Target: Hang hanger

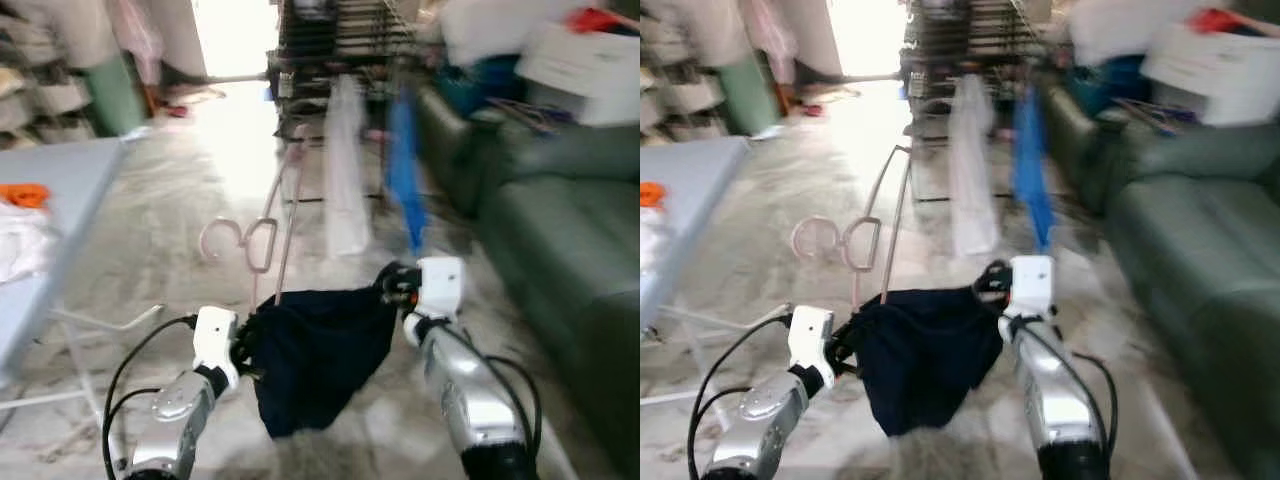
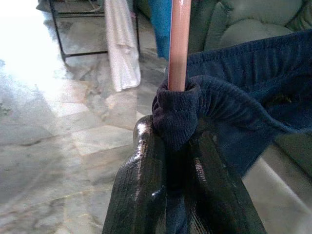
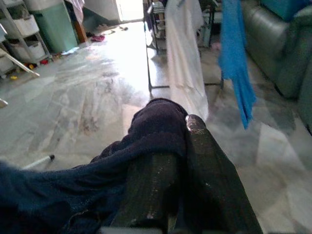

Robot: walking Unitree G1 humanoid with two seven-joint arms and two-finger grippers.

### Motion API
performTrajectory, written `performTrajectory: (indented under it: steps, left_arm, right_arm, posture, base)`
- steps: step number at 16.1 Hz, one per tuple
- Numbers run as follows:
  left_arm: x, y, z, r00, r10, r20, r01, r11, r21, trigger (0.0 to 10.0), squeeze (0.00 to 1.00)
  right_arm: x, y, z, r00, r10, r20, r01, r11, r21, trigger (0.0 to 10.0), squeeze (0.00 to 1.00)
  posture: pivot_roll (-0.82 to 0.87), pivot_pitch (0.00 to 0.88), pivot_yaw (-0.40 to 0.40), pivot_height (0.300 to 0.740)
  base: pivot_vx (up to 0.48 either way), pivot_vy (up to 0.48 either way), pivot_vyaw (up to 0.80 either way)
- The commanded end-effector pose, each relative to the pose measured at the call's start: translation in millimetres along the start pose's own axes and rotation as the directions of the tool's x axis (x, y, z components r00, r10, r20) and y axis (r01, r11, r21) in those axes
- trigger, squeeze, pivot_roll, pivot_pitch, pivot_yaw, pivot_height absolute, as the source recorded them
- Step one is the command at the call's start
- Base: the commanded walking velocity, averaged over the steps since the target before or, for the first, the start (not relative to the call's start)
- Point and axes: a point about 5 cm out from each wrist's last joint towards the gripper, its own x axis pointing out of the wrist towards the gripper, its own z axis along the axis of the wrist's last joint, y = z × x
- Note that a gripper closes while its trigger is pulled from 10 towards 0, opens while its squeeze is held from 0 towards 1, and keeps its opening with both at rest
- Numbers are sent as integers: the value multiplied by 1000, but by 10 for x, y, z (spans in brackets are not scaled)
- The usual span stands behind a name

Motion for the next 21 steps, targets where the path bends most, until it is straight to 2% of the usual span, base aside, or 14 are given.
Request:
performTrajectory:
  steps: [1,2,4,5,8,10,15,18,21]
  left_arm:
    - [33,-30,45,1000,-15,14,15,1000,15,10000,0]
    - [31,-35,33,1000,-8,14,9,1000,-23,10000,0]
    - [18,-35,43,1000,-9,26,9,1000,-7,10000,0]
    - [3,-40,31,1000,-15,27,16,999,-37,10000,0]
    - [-52,-75,-19,998,-53,17,54,997,-50,10000,0]
    - [-115,-151,-82,994,-111,7,112,992,-55,10000,0]
    - [-232,-224,-220,986,-162,-35,158,983,-95,10000,0]
    - [-258,-188,-263,990,-134,-33,129,986,-108,10000,0]
    - [-338,-83,-433,992,-106,-69,97,987,-128,10000,0]
  right_arm:
    - [28,-26,79,999,-9,31,9,1000,-9,10000,0]
    - [29,-22,79,999,-9,31,9,1000,-9,10000,0]
    - [30,-12,76,999,-7,32,7,1000,-8,10000,0]
    - [31,-2,73,999,-5,33,5,1000,-7,10000,0]
    - [35,26,64,999,3,34,-3,1000,-2,10000,0]
    - [26,29,54,999,6,36,-6,1000,1,10000,0]
    - [3,29,22,999,24,29,-23,1000,-9,10000,0]
    - [7,73,14,999,42,28,-42,999,-6,10000,0]
    - [-2,120,-19,997,71,17,-71,997,-5,10000,0]
  posture:
    - [-158,0,80,740]
    - [-156,0,81,740]
    - [-154,0,82,740]
    - [-148,0,83,740]
    - [-145,0,93,740]
    - [-150,0,99,740]
    - [-146,0,92,740]
    - [-134,0,82,740]
    - [-111,0,62,740]
  base:
    - [0,-480,0]
    - [0,0,0]
    - [0,0,0]
    - [0,0,0]
    - [0,0,0]
    - [296,0,0]
    - [396,0,0]
    - [355,0,0]
    - [299,0,0]
